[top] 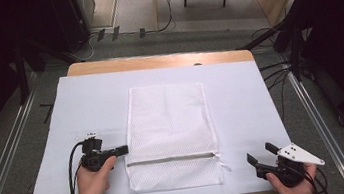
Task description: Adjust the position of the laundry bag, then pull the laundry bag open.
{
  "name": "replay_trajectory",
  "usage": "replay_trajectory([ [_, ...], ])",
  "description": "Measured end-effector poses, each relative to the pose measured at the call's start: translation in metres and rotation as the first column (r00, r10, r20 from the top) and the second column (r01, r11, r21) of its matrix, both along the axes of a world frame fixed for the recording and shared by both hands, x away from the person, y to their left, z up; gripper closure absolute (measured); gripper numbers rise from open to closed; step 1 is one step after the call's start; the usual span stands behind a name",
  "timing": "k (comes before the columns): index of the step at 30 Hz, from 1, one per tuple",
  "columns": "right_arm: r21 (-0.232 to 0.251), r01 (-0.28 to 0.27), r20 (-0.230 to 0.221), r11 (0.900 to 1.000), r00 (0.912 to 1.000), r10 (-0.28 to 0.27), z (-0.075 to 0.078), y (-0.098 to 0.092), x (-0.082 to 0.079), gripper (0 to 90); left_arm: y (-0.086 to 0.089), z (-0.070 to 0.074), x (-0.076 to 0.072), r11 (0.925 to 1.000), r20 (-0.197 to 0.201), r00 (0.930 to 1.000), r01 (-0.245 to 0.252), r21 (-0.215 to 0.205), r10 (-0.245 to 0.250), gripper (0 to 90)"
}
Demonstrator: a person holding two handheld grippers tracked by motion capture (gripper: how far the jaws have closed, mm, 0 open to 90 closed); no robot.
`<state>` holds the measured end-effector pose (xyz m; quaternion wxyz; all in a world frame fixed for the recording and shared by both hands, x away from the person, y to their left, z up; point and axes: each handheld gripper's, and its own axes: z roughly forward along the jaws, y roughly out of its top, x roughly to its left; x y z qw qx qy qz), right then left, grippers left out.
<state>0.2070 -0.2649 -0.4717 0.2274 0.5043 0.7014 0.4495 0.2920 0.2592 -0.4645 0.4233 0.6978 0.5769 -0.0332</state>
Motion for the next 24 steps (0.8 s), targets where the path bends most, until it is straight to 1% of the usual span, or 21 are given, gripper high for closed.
replay_trajectory([
  [2,0.003,-0.001,-0.001,1.000,1.0000,0.001,0.000,0.000,0.000,21.5,0.000,0.000,-0.001,0.9999,0.004,1.0000,0.003,0.010,-0.004,90.0],
  [3,0.012,-0.004,-0.005,1.000,1.0000,0.004,0.000,0.000,0.001,21.5,0.002,0.000,-0.001,1.0000,0.003,1.0000,0.001,-0.001,-0.001,90.0],
  [4,0.023,-0.004,0.001,1.000,1.0000,0.004,-0.001,0.000,0.000,21.5,0.002,0.000,-0.001,1.0000,0.003,1.0000,0.001,-0.001,-0.001,90.0],
  [5,0.023,-0.004,0.001,1.000,1.0000,0.004,-0.001,0.000,0.000,21.5,0.002,0.000,-0.001,1.0000,0.002,1.0000,-0.004,0.001,0.004,90.0],
  [6,0.035,-0.002,0.014,0.999,0.9999,0.002,-0.002,0.001,-0.001,21.7,0.004,-0.001,-0.001,1.0000,0.000,1.0000,-0.004,0.004,0.004,90.0],
  [8,0.040,-0.002,0.016,0.999,0.9999,0.001,-0.001,0.001,-0.001,21.8,0.005,0.000,-0.001,0.9999,0.004,1.0000,-0.008,0.009,0.008,88.9],
  [10,0.044,-0.004,0.024,0.999,0.9997,0.003,-0.001,0.001,-0.002,23.1,0.005,0.002,-0.003,0.9991,0.026,0.9991,-0.033,0.027,0.032,70.4],
  [11,0.046,-0.006,0.025,0.999,0.9997,0.005,-0.001,0.001,-0.002,24.9,0.006,0.004,-0.004,0.9992,0.041,0.9987,-0.030,0.027,0.029,64.9],
  [12,0.064,-0.019,0.041,0.998,0.9990,0.016,-0.001,0.000,-0.002,34.5,0.005,0.008,-0.005,0.9990,0.070,0.9975,-0.014,0.041,0.011,60.5],
  [13,0.064,-0.019,0.041,0.998,0.9990,0.016,-0.001,0.000,-0.002,34.5,0.005,0.008,-0.005,0.9990,0.070,0.9975,-0.014,0.041,0.011,57.5],
  [14,0.070,-0.012,0.074,0.997,0.9972,0.007,0.001,0.001,-0.003,40.8,0.003,0.012,-0.008,0.9975,0.097,0.9953,-0.012,0.070,0.005,54.4],
  [15,0.070,-0.012,0.074,0.997,0.9972,0.007,0.001,0.001,-0.003,40.8,0.003,0.012,-0.008,0.9975,0.097,0.9953,-0.012,0.070,0.005,52.4],
  [16,0.086,-0.025,0.087,0.996,0.9961,0.017,0.003,0.001,-0.003,43.6,0.003,0.013,-0.008,0.9973,0.101,0.9948,-0.012,0.072,0.004,50.6],
  [17,0.093,-0.029,0.092,0.995,0.9956,0.020,0.003,0.002,-0.003,43.4,0.003,0.014,-0.010,0.9975,0.114,0.9935,-0.014,0.070,0.006,49.5],
  [18,0.093,-0.029,0.092,0.995,0.9956,0.020,0.003,0.002,-0.003,43.4,0.003,0.014,-0.010,0.9975,0.114,0.9935,-0.014,0.070,0.006,49.0],
  [19,0.099,-0.032,0.092,0.995,0.9955,0.023,0.003,0.003,-0.002,43.6,0.003,0.016,-0.010,0.9977,0.123,0.9923,-0.022,0.064,0.014,49.0],
  [20,0.105,-0.054,0.081,0.993,0.9957,0.045,0.003,0.007,-0.001,44.6,0.002,0.019,-0.011,0.9977,0.139,0.9901,-0.030,0.060,0.022,47.7],
  [21,0.106,-0.063,0.080,0.992,0.9953,0.055,0.003,0.009,0.000,45.3,0.002,0.021,-0.012,0.9978,0.147,0.9887,-0.036,0.055,0.028,47.5],
  [22,0.097,-0.066,0.071,0.993,0.9957,0.059,0.003,0.012,-0.001,45.5,0.002,0.021,-0.012,0.9978,0.147,0.9887,-0.036,0.055,0.028,47.5],
  [23,0.097,-0.066,0.071,0.993,0.9957,0.059,0.003,0.012,-0.001,45.5,0.001,0.023,-0.012,0.9977,0.157,0.9873,-0.036,0.057,0.027,47.5],
  [24,0.091,-0.078,0.063,0.993,0.9954,0.072,0.003,0.017,-0.002,48.9,0.000,0.025,-0.013,0.9979,0.169,0.9854,-0.034,0.055,0.025,47.8],
])
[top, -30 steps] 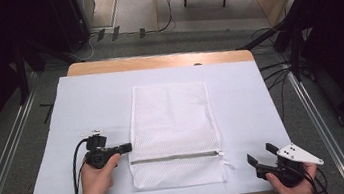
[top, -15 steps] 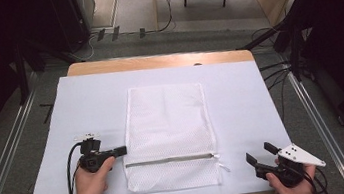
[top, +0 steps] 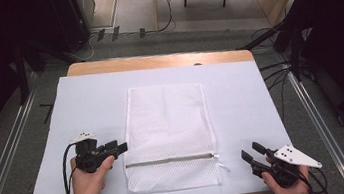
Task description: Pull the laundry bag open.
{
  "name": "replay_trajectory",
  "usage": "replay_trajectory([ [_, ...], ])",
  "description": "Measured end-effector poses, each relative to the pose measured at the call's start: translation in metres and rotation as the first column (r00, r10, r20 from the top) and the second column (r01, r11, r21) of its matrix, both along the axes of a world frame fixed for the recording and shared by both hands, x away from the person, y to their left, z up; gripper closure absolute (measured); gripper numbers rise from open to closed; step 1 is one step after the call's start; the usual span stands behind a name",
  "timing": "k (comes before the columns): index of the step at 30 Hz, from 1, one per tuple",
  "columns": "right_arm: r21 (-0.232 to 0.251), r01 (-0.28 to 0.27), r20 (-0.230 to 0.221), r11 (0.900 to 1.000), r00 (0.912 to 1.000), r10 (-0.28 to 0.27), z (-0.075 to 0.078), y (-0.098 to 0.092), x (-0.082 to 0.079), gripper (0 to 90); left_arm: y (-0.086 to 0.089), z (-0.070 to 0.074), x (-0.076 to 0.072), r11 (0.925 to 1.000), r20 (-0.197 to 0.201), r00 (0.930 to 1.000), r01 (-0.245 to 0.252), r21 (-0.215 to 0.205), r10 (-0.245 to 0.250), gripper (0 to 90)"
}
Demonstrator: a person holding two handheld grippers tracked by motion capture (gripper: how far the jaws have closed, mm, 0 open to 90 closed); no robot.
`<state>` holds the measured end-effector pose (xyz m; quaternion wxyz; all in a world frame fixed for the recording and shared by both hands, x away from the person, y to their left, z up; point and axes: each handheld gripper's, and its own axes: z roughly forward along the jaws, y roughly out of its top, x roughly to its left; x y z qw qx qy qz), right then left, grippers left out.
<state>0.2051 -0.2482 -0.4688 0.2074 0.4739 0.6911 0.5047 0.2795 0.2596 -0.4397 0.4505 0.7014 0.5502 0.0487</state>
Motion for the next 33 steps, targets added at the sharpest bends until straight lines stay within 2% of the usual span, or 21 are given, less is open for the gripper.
replay_trajectory([
  [1,0.001,-0.013,-0.003,1.000,0.9999,0.013,0.000,0.002,0.000,48.9,-0.001,0.000,0.000,1.0000,0.004,1.0000,0.000,0.001,0.000,47.8],
  [3,-0.006,0.007,-0.009,1.000,0.9999,-0.008,-0.001,0.006,-0.001,51.8,-0.002,0.002,-0.001,1.0000,0.009,1.0000,0.002,-0.005,-0.002,47.8],
  [4,0.018,-0.007,-0.023,1.000,0.9997,0.007,-0.001,0.008,0.000,54.2,-0.004,0.003,-0.001,1.0000,0.011,0.9999,0.002,0.000,-0.002,47.8],
  [6,0.090,-0.070,-0.071,0.994,0.9945,0.076,-0.002,0.010,0.002,54.9,-0.007,0.004,-0.002,1.0000,0.017,0.9998,0.006,-0.004,-0.006,47.7],
  [7,0.095,-0.079,-0.087,0.992,0.9924,0.087,-0.002,0.012,0.003,55.4,-0.008,0.005,-0.002,0.9999,0.022,0.9997,0.013,-0.005,-0.012,47.6],
  [9,0.070,-0.070,-0.105,0.995,0.9914,0.077,-0.004,0.017,0.004,56.1,-0.011,0.006,-0.002,0.9998,0.031,0.9993,0.022,-0.001,-0.022,48.1],
  [11,0.070,-0.068,-0.120,0.995,0.9898,0.077,-0.004,0.020,0.005,56.0,-0.012,0.006,-0.002,0.9997,0.034,0.9991,0.024,-0.007,-0.024,49.2],
  [12,0.093,-0.075,-0.144,0.993,0.9857,0.088,-0.006,0.024,0.007,56.3,-0.013,0.006,-0.003,0.9996,0.039,0.9989,0.027,-0.012,-0.027,51.1],
  [14,0.105,-0.075,-0.152,0.992,0.9842,0.091,-0.006,0.026,0.007,56.9,-0.014,0.006,-0.003,0.9995,0.043,0.9987,0.028,-0.012,-0.028,51.7],
  [17,0.095,-0.064,-0.178,0.993,0.9807,0.080,-0.010,0.034,0.009,58.9,-0.018,0.006,-0.003,0.9993,0.040,0.9985,0.037,-0.012,-0.036,52.0],
  [19,0.093,-0.075,-0.195,0.993,0.9764,0.092,-0.012,0.039,0.011,59.8,-0.020,0.006,-0.003,0.9988,0.041,0.9981,0.046,-0.013,-0.046,52.0],
  [20,0.103,-0.083,-0.229,0.991,0.9677,0.105,-0.015,0.043,0.012,62.2,-0.021,0.006,-0.003,0.9987,0.042,0.9978,0.051,-0.008,-0.051,52.1],
  [21,0.103,-0.083,-0.229,0.991,0.9677,0.105,-0.015,0.043,0.012,62.2,-0.022,0.006,-0.003,0.9983,0.041,0.9975,0.057,-0.007,-0.057,52.1],
  [22,0.111,-0.093,-0.250,0.989,0.9611,0.118,-0.018,0.046,0.013,61.7,-0.023,0.006,-0.003,0.9982,0.041,0.9974,0.060,-0.008,-0.059,52.4],
  [28,0.082,-0.121,-0.271,0.989,0.9524,0.139,-0.024,0.059,0.017,53.6,-0.028,0.005,-0.003,0.9966,0.034,0.9961,0.082,-0.012,-0.081,52.7],
  [33,0.055,-0.126,-0.252,0.990,0.9582,0.136,-0.024,0.066,0.017,49.5,-0.031,0.005,-0.004,0.9963,0.033,0.9958,0.086,-0.010,-0.085,52.6],
])
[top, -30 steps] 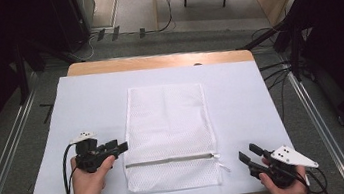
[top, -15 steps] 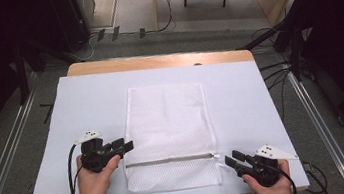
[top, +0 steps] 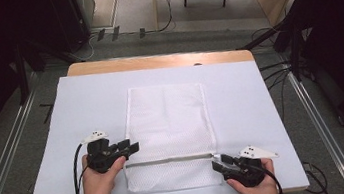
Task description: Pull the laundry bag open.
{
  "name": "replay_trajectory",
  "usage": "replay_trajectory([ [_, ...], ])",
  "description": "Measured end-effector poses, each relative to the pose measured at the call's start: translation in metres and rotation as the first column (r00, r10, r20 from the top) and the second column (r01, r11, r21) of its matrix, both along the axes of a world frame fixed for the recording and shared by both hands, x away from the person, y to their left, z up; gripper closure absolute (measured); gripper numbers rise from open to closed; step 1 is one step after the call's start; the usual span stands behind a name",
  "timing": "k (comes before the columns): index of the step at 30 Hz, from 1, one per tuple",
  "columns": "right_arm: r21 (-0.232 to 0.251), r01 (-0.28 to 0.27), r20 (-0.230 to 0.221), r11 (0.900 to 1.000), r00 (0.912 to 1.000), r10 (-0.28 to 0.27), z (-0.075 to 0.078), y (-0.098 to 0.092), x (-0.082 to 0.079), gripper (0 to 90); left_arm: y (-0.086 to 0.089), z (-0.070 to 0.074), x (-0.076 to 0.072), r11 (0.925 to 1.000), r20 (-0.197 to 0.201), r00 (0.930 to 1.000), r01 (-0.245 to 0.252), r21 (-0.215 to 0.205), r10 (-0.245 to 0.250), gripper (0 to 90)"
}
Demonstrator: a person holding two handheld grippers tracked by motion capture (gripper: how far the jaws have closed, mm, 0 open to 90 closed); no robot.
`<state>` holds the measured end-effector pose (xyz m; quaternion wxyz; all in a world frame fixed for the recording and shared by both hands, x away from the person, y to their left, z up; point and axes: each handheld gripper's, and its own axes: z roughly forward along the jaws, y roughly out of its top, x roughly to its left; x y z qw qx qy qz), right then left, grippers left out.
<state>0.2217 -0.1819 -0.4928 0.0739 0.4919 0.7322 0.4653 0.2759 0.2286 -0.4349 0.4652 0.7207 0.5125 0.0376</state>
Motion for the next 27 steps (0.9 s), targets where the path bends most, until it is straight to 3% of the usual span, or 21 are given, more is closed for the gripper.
replay_trajectory([
  [3,-0.049,-0.012,0.039,0.999,0.9991,0.013,0.000,0.006,-0.003,45.5,-0.003,0.001,-0.001,0.9999,0.002,0.9999,0.011,-0.001,-0.011,52.6],
  [7,-0.086,-0.037,0.055,0.996,0.9976,0.042,0.000,0.012,-0.010,44.5,-0.009,0.003,-0.003,0.9996,0.004,0.9997,0.025,-0.009,-0.025,52.4],
  [13,-0.143,-0.019,0.096,0.990,0.9949,0.033,-0.001,0.021,-0.019,42.3,-0.021,0.008,-0.006,0.9980,0.011,0.9982,0.059,-0.024,-0.059,52.2],
  [16,-0.242,0.038,0.152,0.969,0.9884,-0.001,-0.002,0.030,-0.025,52.3,-0.035,0.010,-0.008,0.9953,0.013,0.9955,0.094,-0.024,-0.094,52.2],
  [19,-0.236,0.075,0.172,0.969,0.9845,-0.034,-0.004,0.033,-0.028,60.4,-0.056,0.009,-0.008,0.9909,0.010,0.9909,0.134,-0.009,-0.134,51.9],
  [22,-0.222,0.119,0.171,0.968,0.9820,-0.082,-0.004,0.027,-0.026,83.3,-0.081,0.005,-0.007,0.9829,-0.007,0.9829,0.184,-0.003,-0.184,50.6],
  [23,-0.202,0.119,0.157,0.972,0.9837,-0.088,-0.004,0.024,-0.024,89.3,-0.088,0.005,-0.007,0.9812,-0.010,0.9811,0.193,0.000,-0.193,50.1],
  [25,-0.181,0.109,0.143,0.977,0.9862,-0.083,-0.004,0.022,-0.022,90.0,-0.105,0.004,-0.005,0.9769,-0.014,0.9768,0.214,-0.005,-0.214,49.2],
  [27,-0.195,0.105,0.152,0.975,0.9854,-0.076,-0.003,0.023,-0.023,90.0,-0.121,0.004,-0.003,0.9713,-0.020,0.9711,0.238,-0.007,-0.238,48.7],
])
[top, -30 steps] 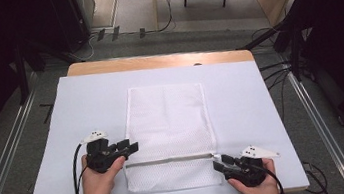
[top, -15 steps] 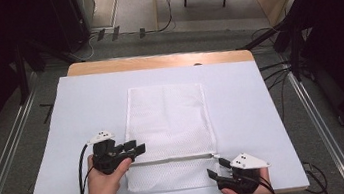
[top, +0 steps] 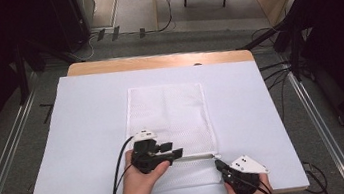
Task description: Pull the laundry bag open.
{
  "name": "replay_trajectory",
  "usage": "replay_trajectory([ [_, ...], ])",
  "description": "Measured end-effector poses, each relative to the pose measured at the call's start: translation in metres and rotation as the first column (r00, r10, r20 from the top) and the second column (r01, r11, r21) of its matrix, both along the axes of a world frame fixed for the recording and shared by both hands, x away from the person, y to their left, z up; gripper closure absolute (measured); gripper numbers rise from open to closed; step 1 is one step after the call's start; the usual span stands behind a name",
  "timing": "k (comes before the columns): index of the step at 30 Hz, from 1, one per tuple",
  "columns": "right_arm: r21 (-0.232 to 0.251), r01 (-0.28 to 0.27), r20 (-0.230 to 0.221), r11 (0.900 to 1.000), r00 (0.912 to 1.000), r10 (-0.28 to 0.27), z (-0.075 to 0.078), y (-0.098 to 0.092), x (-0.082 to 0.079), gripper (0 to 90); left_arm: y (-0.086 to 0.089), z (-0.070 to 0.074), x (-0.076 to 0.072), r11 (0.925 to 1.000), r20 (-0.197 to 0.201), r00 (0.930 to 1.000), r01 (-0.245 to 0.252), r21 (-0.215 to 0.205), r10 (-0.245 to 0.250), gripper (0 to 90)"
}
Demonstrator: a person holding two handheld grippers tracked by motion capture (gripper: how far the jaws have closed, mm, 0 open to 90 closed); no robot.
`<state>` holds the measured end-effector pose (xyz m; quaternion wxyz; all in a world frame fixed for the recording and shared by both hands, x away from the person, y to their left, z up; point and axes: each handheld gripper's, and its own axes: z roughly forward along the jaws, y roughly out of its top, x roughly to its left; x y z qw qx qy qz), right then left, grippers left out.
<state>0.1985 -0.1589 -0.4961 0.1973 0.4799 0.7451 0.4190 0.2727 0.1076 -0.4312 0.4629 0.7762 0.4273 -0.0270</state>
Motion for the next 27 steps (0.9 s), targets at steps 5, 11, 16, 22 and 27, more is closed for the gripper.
replay_trajectory([
  [5,0.046,-0.004,0.042,0.999,0.9991,0.002,0.009,-0.002,-0.004,90.0,-0.031,0.003,0.005,0.9995,-0.012,0.9995,0.028,-0.011,-0.029,47.6],
  [11,0.098,-0.038,0.091,0.995,0.9954,0.029,0.020,-0.003,-0.006,90.0,-0.063,0.005,0.013,0.9998,-0.062,0.9981,-0.006,-0.019,0.005,40.7],
  [16,0.097,-0.064,0.104,0.993,0.9930,0.054,0.023,0.003,-0.006,90.0,-0.092,0.003,0.012,0.9972,-0.067,0.9977,-0.003,0.075,0.008,35.8],
  [22,0.080,-0.066,0.108,0.995,0.9925,0.057,0.024,0.004,-0.007,90.0,-0.105,-0.003,0.012,0.9794,-0.074,0.9969,-0.010,0.202,0.025,38.2],
  [27,0.074,-0.068,0.110,0.995,0.9922,0.060,0.024,0.003,-0.006,90.0,-0.098,-0.001,0.015,0.9869,-0.085,0.9960,-0.013,0.161,0.027,54.1],
])
